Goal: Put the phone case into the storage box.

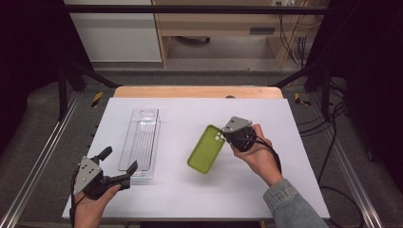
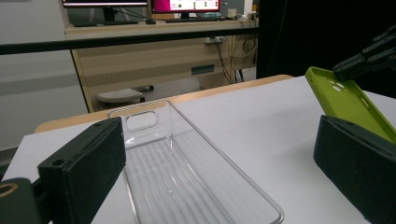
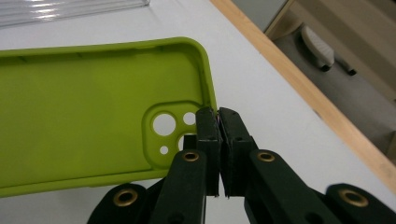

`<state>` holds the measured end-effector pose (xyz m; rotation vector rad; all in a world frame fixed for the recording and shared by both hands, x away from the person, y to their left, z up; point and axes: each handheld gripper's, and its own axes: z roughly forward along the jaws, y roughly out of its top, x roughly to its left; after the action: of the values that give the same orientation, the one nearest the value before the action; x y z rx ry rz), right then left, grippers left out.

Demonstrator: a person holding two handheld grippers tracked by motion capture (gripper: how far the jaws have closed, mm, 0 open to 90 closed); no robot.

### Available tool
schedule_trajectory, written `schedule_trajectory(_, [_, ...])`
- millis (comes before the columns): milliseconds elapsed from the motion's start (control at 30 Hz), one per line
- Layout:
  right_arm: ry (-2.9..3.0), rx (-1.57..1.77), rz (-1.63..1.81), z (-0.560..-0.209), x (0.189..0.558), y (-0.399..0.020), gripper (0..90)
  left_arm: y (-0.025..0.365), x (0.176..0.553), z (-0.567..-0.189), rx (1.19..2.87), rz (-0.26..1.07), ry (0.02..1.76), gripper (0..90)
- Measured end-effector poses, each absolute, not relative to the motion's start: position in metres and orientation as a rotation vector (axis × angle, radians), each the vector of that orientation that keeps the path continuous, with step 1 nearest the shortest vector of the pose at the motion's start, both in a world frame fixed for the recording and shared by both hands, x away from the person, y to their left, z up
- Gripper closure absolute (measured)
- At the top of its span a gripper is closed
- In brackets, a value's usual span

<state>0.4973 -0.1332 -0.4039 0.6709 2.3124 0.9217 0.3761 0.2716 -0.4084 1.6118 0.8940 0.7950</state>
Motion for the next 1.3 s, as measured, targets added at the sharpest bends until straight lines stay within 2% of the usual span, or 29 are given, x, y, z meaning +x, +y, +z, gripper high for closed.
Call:
schedule_trajectory(600, [2.24,0.591,0.905,-0.386,0.485,-0.135,87.9,0.211,0.407,-0.372,1.756,0.709,0.745,1.9])
schedule_trajectory(1300, [2.173,0.537,0.847,-0.377,0.476,-0.118,87.9,0.187,0.428,-0.366,1.792,0.716,0.804,2.9])
